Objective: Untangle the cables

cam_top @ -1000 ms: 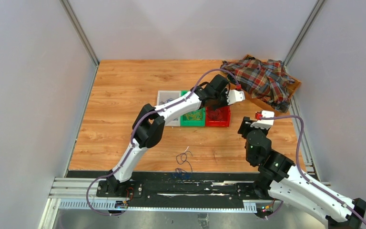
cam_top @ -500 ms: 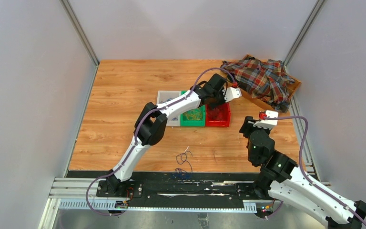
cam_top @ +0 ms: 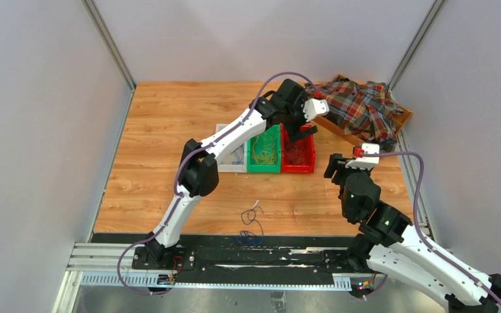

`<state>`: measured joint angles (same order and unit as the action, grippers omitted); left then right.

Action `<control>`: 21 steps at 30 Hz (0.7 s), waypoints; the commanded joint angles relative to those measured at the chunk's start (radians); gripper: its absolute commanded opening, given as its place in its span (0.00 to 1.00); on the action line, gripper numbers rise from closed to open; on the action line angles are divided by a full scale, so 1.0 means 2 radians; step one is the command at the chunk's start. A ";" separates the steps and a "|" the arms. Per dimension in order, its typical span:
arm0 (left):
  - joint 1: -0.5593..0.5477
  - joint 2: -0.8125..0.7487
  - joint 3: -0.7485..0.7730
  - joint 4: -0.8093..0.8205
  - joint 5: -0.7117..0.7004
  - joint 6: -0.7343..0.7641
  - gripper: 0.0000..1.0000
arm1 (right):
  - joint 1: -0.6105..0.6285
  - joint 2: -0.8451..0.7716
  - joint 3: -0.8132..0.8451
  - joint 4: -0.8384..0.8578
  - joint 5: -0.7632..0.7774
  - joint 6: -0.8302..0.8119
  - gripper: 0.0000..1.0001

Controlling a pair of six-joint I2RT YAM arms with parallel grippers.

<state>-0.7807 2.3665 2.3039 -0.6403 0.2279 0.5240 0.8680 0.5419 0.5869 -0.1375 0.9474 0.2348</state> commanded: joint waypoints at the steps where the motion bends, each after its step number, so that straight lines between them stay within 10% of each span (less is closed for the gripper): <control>1: 0.017 -0.059 0.012 -0.068 0.036 0.010 0.98 | -0.007 0.017 0.033 -0.015 -0.054 -0.039 0.65; 21: 0.275 -0.431 -0.381 -0.109 0.061 -0.059 0.98 | 0.021 0.404 0.064 0.087 -0.656 -0.086 0.69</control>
<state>-0.2848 1.5501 1.6241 -0.8333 0.2844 0.4206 0.8986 1.2167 0.6365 -0.0254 -0.1108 0.1551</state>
